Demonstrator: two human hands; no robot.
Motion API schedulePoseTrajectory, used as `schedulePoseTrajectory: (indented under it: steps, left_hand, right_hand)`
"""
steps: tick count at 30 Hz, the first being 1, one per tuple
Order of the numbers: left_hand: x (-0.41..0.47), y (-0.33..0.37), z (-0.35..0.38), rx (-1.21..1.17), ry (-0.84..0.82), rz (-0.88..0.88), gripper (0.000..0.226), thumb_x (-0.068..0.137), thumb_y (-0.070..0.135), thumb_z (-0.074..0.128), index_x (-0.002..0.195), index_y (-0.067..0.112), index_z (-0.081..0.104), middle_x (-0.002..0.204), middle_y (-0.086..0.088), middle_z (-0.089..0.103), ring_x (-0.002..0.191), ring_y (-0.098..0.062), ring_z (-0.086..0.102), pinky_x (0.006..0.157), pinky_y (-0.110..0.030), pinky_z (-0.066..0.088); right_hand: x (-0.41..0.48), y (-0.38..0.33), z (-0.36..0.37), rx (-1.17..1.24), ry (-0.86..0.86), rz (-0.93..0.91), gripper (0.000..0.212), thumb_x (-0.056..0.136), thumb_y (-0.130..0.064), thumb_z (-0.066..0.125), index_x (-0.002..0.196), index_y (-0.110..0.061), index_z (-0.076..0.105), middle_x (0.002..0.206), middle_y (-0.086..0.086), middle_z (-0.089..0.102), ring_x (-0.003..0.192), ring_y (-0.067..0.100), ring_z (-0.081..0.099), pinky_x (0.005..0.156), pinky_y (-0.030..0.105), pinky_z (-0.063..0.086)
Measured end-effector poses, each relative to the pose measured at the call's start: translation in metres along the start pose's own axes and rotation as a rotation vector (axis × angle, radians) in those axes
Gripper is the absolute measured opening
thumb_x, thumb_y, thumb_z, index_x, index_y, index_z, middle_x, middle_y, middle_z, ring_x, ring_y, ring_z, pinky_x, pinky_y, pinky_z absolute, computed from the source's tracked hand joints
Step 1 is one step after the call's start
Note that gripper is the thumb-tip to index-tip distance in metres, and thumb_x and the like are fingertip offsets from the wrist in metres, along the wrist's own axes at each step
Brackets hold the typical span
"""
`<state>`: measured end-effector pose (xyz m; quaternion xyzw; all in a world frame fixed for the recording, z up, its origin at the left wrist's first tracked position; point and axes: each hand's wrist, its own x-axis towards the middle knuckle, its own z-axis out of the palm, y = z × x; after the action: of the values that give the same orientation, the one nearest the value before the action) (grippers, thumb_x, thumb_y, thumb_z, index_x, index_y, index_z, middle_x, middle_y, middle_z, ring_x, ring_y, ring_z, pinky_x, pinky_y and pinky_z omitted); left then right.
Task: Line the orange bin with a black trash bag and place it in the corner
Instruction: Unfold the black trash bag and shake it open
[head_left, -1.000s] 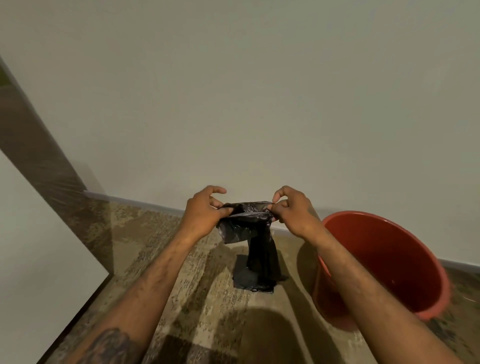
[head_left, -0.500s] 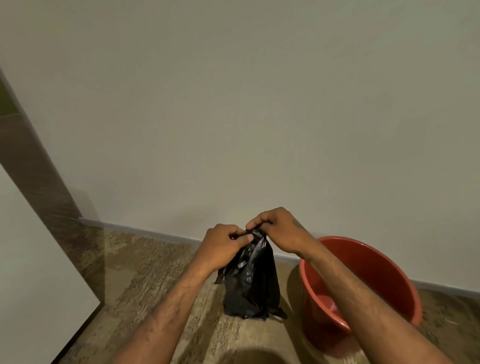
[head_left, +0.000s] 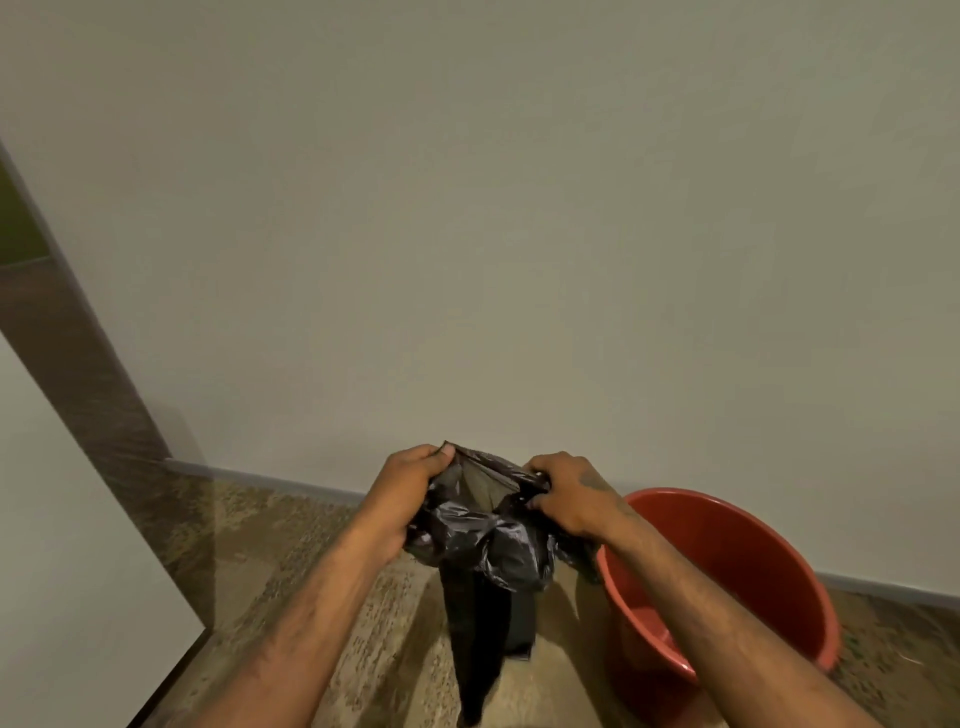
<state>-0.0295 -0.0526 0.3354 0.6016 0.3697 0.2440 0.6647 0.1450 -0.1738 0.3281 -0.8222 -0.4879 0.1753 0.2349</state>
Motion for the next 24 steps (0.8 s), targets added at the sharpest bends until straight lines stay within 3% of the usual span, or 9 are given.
schedulePoseTrajectory:
  steps: [2,5,9,12,14,16,19,22,24]
  left_hand:
    - [-0.002,0.004,-0.014,0.035,-0.101,-0.04,0.026,0.088,0.034,0.072,0.085,0.008,0.071,0.087,-0.018,0.076,0.074,-0.027,0.073,0.067,-0.031,0.056]
    - [-0.005,0.009,-0.035,0.234,-0.187,-0.054,0.037,0.077,0.044,0.079,0.084,0.009,0.07,0.089,-0.015,0.078,0.076,-0.026,0.074,0.067,-0.029,0.056]
    - [-0.004,0.01,-0.047,-0.022,0.087,0.077,0.029,0.093,0.031,0.064,0.086,0.006,0.077,0.089,-0.012,0.079,0.073,-0.021,0.075,0.067,-0.031,0.053]
    - [-0.005,0.008,-0.05,-0.315,0.207,0.165,0.028,0.1,0.025,0.054,0.095,0.005,0.071,0.088,-0.009,0.076,0.076,-0.018,0.071,0.073,-0.034,0.053]
    - [-0.011,0.006,-0.047,-0.446,0.192,0.201,0.026,0.101,0.025,0.052,0.096,0.008,0.07,0.092,-0.008,0.075,0.084,-0.019,0.07,0.078,-0.036,0.053]
    - [-0.016,0.001,-0.047,-0.549,0.145,0.226,0.021,0.101,0.024,0.053,0.097,0.01,0.068,0.097,-0.01,0.073,0.091,-0.022,0.069,0.085,-0.041,0.054]
    - [-0.025,-0.017,-0.059,-0.581,0.01,0.217,0.02,0.094,0.023,0.06,0.102,0.008,0.071,0.106,-0.015,0.074,0.099,-0.029,0.071,0.084,-0.043,0.059]
    - [-0.034,-0.042,-0.084,-0.251,-0.104,0.129,0.057,0.073,0.045,0.077,0.117,0.01,0.069,0.123,-0.019,0.07,0.11,-0.037,0.068,0.081,-0.041,0.06]
    - [-0.035,-0.055,-0.094,0.01,-0.108,0.069,0.094,0.055,0.065,0.083,0.136,0.028,0.053,0.138,-0.011,0.059,0.113,-0.032,0.066,0.084,-0.04,0.059]
  right_hand:
    - [0.0,0.004,-0.01,0.015,0.01,0.033,0.015,0.084,-0.015,0.071,0.097,-0.021,0.07,0.099,0.003,0.067,0.092,0.02,0.06,0.075,0.027,0.045]
    - [-0.004,0.01,-0.025,0.104,-0.088,0.071,0.023,0.08,-0.003,0.068,0.09,-0.024,0.07,0.095,0.002,0.07,0.088,0.017,0.064,0.071,0.026,0.047]
    - [-0.006,0.022,-0.027,-0.071,-0.117,0.13,0.039,0.082,0.002,0.055,0.111,-0.019,0.07,0.112,0.005,0.069,0.099,0.02,0.063,0.078,0.029,0.049]
    - [-0.008,0.03,-0.015,-0.263,0.135,0.261,0.037,0.085,-0.011,0.056,0.122,-0.019,0.057,0.121,0.011,0.055,0.105,0.029,0.057,0.083,0.036,0.05]
    - [-0.012,0.031,-0.005,-0.141,0.288,0.373,0.039,0.088,-0.019,0.058,0.126,-0.015,0.048,0.12,0.014,0.05,0.104,0.033,0.057,0.075,0.035,0.047]
    - [-0.011,0.027,0.002,0.101,0.277,0.489,0.042,0.094,-0.028,0.058,0.128,-0.008,0.046,0.12,0.018,0.056,0.105,0.036,0.06,0.072,0.035,0.045]
    - [-0.005,0.018,0.014,0.862,0.149,0.543,0.021,0.098,-0.014,0.053,0.109,0.001,0.062,0.094,0.017,0.068,0.079,0.028,0.066,0.064,0.037,0.056]
    - [0.001,0.005,0.017,1.113,0.149,0.398,0.018,0.093,-0.001,0.052,0.094,-0.007,0.069,0.079,0.012,0.068,0.066,0.019,0.061,0.057,0.03,0.052]
    - [0.006,-0.005,0.013,1.102,0.11,0.277,0.021,0.09,0.0,0.055,0.097,-0.012,0.071,0.078,0.009,0.072,0.065,0.018,0.065,0.057,0.028,0.053]
